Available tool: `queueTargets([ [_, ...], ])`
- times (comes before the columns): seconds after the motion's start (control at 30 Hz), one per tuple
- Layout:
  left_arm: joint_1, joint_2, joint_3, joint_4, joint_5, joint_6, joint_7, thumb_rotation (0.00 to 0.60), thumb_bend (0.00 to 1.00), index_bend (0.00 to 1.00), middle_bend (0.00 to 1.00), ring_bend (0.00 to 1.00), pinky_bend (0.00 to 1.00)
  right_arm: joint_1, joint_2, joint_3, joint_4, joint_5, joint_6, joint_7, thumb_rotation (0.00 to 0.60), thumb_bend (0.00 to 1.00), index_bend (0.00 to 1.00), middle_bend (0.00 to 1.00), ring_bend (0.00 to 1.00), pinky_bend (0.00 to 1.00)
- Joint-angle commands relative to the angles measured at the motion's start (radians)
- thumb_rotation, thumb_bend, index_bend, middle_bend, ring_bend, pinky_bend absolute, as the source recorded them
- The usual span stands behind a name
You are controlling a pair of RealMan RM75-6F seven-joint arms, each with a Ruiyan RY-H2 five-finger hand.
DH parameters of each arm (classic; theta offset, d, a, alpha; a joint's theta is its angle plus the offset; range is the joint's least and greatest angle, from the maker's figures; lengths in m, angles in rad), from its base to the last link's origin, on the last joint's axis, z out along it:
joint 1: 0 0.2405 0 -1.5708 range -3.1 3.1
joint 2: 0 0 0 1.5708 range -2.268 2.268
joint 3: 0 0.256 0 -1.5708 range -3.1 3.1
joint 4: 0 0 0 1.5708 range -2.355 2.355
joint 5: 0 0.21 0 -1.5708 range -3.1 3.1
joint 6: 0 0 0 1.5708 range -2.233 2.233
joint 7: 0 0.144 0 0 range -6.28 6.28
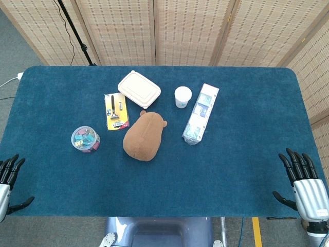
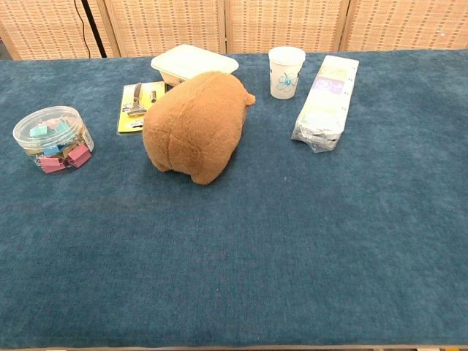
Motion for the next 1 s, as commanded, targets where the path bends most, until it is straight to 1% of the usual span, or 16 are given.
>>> queueTargets([
  [0.03,0.002,-0.004,-0.003,0.000,-0.003,0.003,0.012,0.600,0.00,0.00,0.00,0.00,0.00,0.000,0.000,0.000,-0.002,0.001,-0.001,-0.001,0.600,0.00,0.00,0.00,0.00,0.00],
  [0.23,0.002,-0.006,-0.005,-0.005,-0.007,0.001,0.002,0.600,0.00,0.00,0.00,0.00,0.00,0.000,0.001,-0.002,-0.004,0.001,-0.004,-0.002,0.600,0.00,0.00,0.00,0.00,0.00],
  [0.37,-0.023,-0.004,-0.002,-0.022,-0.001,-0.035,-0.112,0.600,0.00,0.00,0.00,0.00,0.00,-0.001,0.001,-0.001,-0.005,0.010,-0.006,-0.004,0.600,0.00,0.00,0.00,0.00,0.00],
  [0.47,-0.057,-0.002,-0.016,-0.033,0.008,-0.063,-0.201,0.596,0.00,0.00,0.00,0.00,0.00,0.001,0.001,0.002,-0.005,0.020,-0.013,-0.007,0.600,0.00,0.00,0.00,0.00,0.00],
  [0.53,-0.075,-0.001,-0.033,-0.034,0.016,-0.063,-0.220,0.550,0.00,0.00,0.00,0.00,0.00,0.002,0.000,0.002,-0.005,0.021,-0.015,-0.010,0.600,0.00,0.00,0.00,0.00,0.00],
  [0.6,-0.087,-0.003,-0.048,-0.031,0.022,-0.058,-0.195,0.501,0.00,0.00,0.00,0.00,0.00,0.002,-0.001,0.002,-0.006,0.020,-0.014,-0.014,0.600,0.00,0.00,0.00,0.00,0.00],
  [0.63,-0.090,-0.004,-0.052,-0.033,0.022,-0.059,-0.181,0.486,0.00,0.00,0.00,0.00,0.00,0.002,-0.002,0.002,-0.006,0.020,-0.014,-0.015,0.600,0.00,0.00,0.00,0.00,0.00],
  [0.77,-0.103,-0.010,-0.067,-0.058,0.019,-0.065,-0.099,0.464,0.00,0.00,0.00,0.00,0.00,0.002,-0.002,0.004,-0.006,0.025,-0.016,-0.016,0.600,0.00,0.00,0.00,0.00,0.00],
  [0.87,-0.118,-0.013,-0.078,-0.082,0.015,-0.079,-0.053,0.424,0.00,0.00,0.00,0.00,0.00,0.003,0.000,0.004,-0.007,0.029,-0.020,-0.012,0.600,0.00,0.00,0.00,0.00,0.00],
  [0.97,-0.148,-0.022,-0.108,-0.099,0.004,-0.099,0.002,0.332,0.00,0.00,0.00,0.00,0.00,0.004,0.000,0.004,-0.008,0.029,-0.021,-0.009,0.600,0.00,0.00,0.00,0.00,0.00],
  [1.0,-0.155,-0.025,-0.116,-0.104,-0.004,-0.105,0.017,0.283,0.00,0.00,0.00,0.00,0.00,0.004,0.000,0.003,-0.008,0.028,-0.021,-0.006,0.600,0.00,0.00,0.00,0.00,0.00],
])
